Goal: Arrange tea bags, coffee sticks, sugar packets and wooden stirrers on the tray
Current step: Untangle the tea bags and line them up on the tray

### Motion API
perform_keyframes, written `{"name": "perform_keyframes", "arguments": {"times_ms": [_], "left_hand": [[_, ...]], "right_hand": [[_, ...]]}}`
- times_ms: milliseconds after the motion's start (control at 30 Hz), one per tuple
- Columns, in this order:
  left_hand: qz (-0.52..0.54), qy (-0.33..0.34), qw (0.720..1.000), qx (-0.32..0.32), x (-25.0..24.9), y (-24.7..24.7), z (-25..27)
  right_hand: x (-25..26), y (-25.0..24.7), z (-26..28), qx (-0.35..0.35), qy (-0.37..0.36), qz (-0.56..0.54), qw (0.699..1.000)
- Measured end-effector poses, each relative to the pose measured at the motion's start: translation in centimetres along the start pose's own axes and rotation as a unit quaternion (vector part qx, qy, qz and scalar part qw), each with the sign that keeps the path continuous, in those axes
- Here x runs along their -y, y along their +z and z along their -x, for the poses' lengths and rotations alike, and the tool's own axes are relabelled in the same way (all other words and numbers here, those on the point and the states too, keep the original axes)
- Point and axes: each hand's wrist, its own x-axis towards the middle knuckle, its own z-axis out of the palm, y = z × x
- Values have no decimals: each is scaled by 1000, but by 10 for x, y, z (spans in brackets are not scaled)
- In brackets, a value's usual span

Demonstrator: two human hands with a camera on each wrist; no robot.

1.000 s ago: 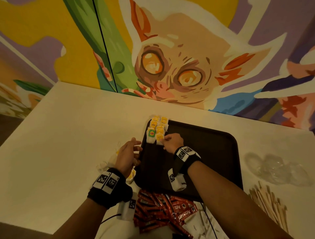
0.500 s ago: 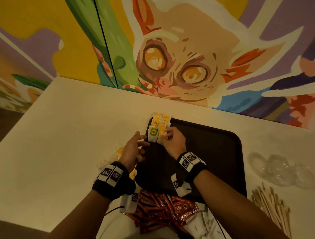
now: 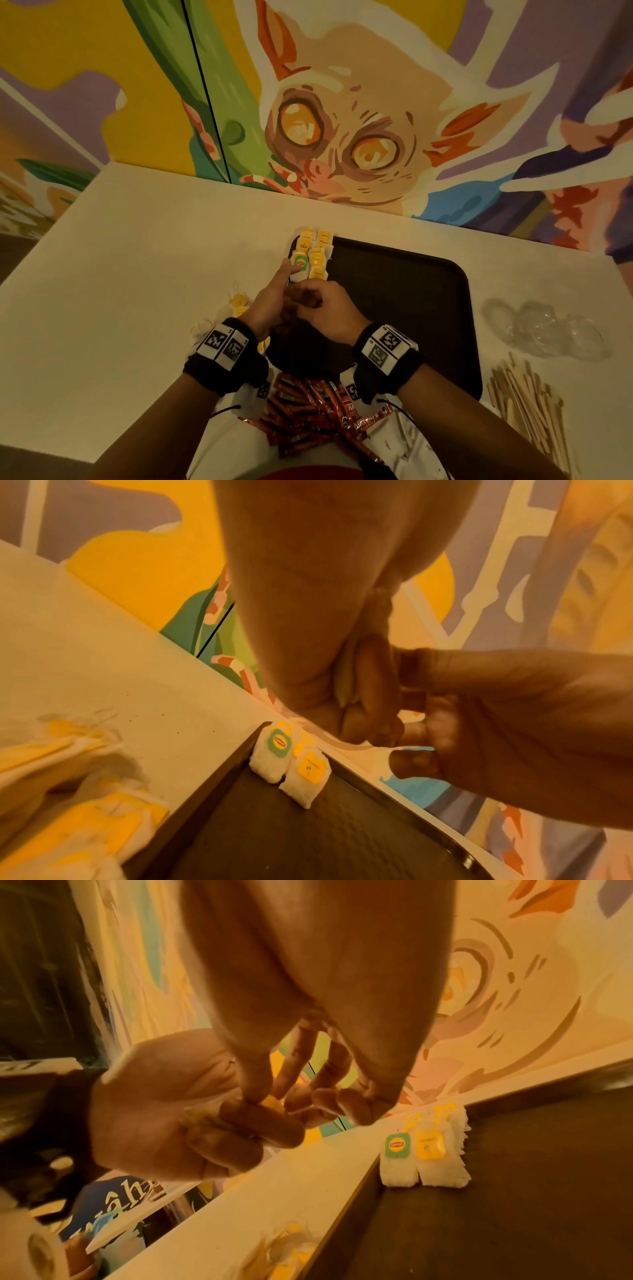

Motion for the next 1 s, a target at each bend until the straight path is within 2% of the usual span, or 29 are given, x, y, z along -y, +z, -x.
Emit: {"name": "perform_keyframes", "arguments": {"times_ms": [133,267,467,533,733,900,1000], "left_hand": [[-25,17,1000,6,0,2,8],[-92,54,994,10,7,-4,11],[-202,217,954,30,29,-20,20],[-225,249,942,29,33,-25,22],[-258,295,920,-2,35,-34,25],[-271,291,917,18,30,-32,28],[-291,296,910,11,28,-29,29]], "right_hand": [[4,-3,6,-4,-10,19,1000],[6,-5,13,-8,-7,-32,999],[11,-18,27,-15,4,-76,997],[10,-21,31,-3,7,-80,997],[14,-25,42,2,22,-125,992],[14,-27,45,-1,18,-139,990],[17,-29,45,6,22,-109,994]]}}
